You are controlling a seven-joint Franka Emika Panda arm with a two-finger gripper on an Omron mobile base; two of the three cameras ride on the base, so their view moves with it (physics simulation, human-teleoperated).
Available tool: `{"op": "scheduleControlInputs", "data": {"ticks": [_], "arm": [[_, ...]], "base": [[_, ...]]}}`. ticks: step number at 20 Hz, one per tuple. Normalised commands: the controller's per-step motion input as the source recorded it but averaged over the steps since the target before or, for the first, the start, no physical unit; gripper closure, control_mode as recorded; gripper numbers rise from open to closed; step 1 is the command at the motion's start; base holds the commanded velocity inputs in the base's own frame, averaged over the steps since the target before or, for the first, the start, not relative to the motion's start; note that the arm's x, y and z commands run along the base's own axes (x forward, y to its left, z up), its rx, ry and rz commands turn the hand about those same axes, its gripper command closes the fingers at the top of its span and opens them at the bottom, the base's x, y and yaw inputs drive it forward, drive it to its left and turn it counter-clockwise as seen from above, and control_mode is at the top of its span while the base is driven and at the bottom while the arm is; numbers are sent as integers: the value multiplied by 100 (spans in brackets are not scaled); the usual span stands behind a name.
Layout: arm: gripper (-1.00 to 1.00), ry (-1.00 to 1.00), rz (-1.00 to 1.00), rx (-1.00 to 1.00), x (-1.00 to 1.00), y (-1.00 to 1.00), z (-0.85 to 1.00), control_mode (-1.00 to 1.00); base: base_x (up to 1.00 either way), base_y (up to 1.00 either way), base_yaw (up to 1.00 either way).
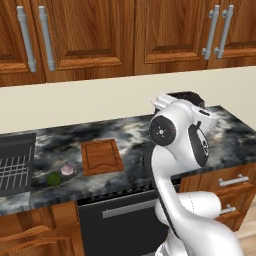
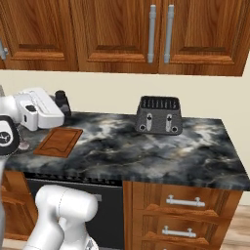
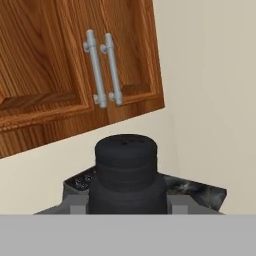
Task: Open the cabinet. Place the bowl and condiment on the counter. Then place the lime and garlic on the cutting board.
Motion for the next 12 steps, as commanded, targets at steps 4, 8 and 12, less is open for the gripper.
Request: {"op": "scheduleControlInputs", "data": {"ticks": [4, 8, 12], "arm": [[100, 1, -4, 0, 6, 24, -19, -100], [100, 0, -3, 0, 13, 14, -27, -100], [100, 0, -4, 0, 27, 3, -37, -100]], "base": [[0, 0, 0], [0, 0, 0], [0, 0, 0]]}}
